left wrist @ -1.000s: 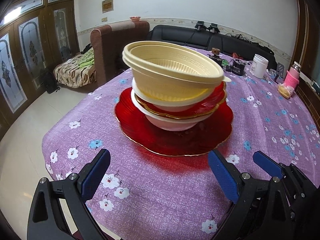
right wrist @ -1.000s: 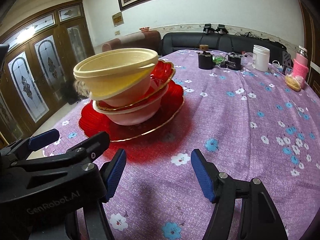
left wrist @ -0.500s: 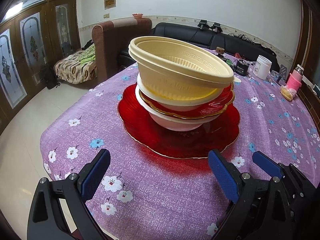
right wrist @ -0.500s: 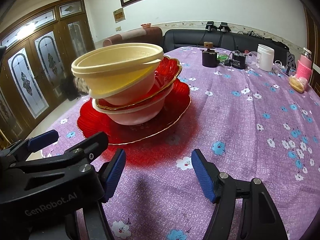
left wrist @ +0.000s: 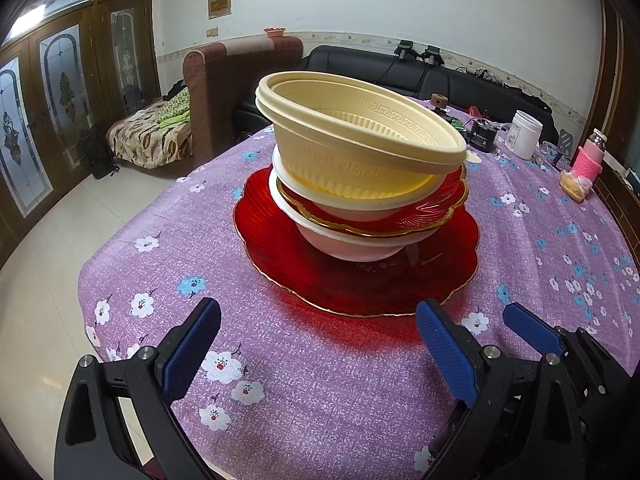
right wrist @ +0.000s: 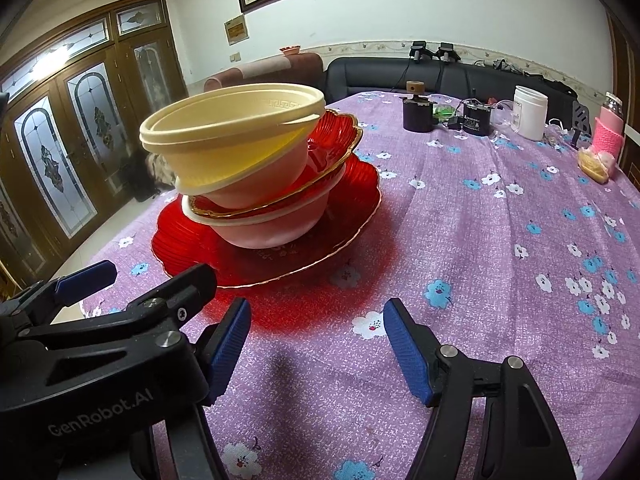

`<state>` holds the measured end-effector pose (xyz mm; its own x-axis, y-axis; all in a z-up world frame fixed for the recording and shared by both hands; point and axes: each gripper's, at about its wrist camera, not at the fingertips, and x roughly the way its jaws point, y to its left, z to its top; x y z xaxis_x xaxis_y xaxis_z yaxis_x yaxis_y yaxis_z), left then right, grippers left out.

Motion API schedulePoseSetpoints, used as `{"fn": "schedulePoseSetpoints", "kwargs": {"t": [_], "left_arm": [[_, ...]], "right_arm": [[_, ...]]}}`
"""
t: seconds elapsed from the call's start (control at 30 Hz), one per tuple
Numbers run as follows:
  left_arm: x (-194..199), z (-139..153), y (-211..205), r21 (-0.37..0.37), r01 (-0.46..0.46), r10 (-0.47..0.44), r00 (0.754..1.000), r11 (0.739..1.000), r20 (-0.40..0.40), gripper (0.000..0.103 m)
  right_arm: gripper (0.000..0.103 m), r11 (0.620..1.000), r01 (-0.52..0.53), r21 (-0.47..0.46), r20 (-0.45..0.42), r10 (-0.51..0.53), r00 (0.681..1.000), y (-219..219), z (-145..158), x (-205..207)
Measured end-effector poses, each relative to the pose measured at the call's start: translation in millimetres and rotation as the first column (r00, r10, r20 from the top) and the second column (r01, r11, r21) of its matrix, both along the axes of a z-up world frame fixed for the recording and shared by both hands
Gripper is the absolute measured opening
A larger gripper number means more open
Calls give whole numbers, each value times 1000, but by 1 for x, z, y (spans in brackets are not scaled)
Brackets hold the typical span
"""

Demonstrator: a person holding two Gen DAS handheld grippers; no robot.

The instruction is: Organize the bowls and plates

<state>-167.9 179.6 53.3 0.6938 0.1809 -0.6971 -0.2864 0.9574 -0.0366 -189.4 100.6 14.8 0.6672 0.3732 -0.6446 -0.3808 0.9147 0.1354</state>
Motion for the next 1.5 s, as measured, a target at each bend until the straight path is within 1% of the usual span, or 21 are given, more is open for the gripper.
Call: {"fn": "schedulePoseSetpoints", "kwargs": {"t": [0.07, 0.27, 0.4, 0.43, 0.47, 0.53, 0.6, 0.67, 0.73, 0.8, 0.87, 0.93, 1.03, 1.1, 1.23, 1.33, 1.5], "left_arm": [[-3, 1, -1, 11, -6, 6, 1000, 1000, 13, 98], [-15, 11, -8, 83, -30, 23, 997, 996, 77, 98], [-25, 20, -9, 127, -77, 59, 988, 989, 142, 98], [-27, 22, -9, 135, -87, 66, 986, 987, 155, 100], [-29, 25, -8, 140, -100, 75, 982, 985, 171, 103], [-34, 30, -7, 134, -110, 83, 977, 985, 196, 103], [-36, 34, -5, 112, -87, 63, 977, 990, 206, 103], [-35, 38, -6, 101, -53, 31, 978, 993, 206, 103], [-32, 41, -10, 132, -45, 18, 980, 990, 198, 103], [-32, 44, -15, 169, -48, 12, 978, 984, 206, 103], [-33, 45, -17, 176, -51, 12, 977, 983, 215, 103], [-33, 43, -18, 165, -39, 4, 978, 985, 206, 103], [-26, 39, -16, 135, -2, -21, 987, 991, 162, 103], [-21, 35, -11, 105, 1, -15, 991, 994, 134, 103], [-14, 27, -3, 71, -3, -3, 996, 997, 90, 103], [-13, 23, 0, 48, -4, 0, 997, 999, 76, 103], [-13, 21, 3, 39, 0, -3, 997, 999, 71, 103]], "right_arm": [[74, 1000, 0, 2, 5, 0, 1000, -1, 1, -1], [76, 1000, -8, 15, 31, 8, 999, 0, 6, -6], [76, 1000, -20, 22, 49, 19, 999, 2, 10, -10], [76, 999, -24, 23, 55, 22, 998, 2, 12, -12], [76, 999, -25, 23, 59, 24, 998, 2, 12, -12], [76, 999, -28, 30, 68, 26, 997, 2, 15, -14], [77, 999, -29, 36, 73, 27, 997, 1, 17, -16], [77, 999, -33, 43, 73, 30, 997, 1, 18, -17], [77, 998, -39, 51, 69, 36, 997, 1, 20, -17], [77, 998, -43, 46, 77, 40, 996, 2, 22, -18], [77, 998, -45, 41, 84, 42, 996, 3, 23, -18], [77, 998, -47, 44, 86, 43, 995, 4, 23, -18], [77, 998, -49, 42, 87, 46, 995, 5, 23, -19], [77, 998, -54, 37, 86, 51, 995, 6, 23, -18], [78, 998, -65, 27, 83, 62, 995, 10, 22, -17], [78, 997, -70, 21, 82, 68, 994, 13, 21, -17], [79, 997, -76, 6, 67, 75, 995, 18, 18, -13]]}}
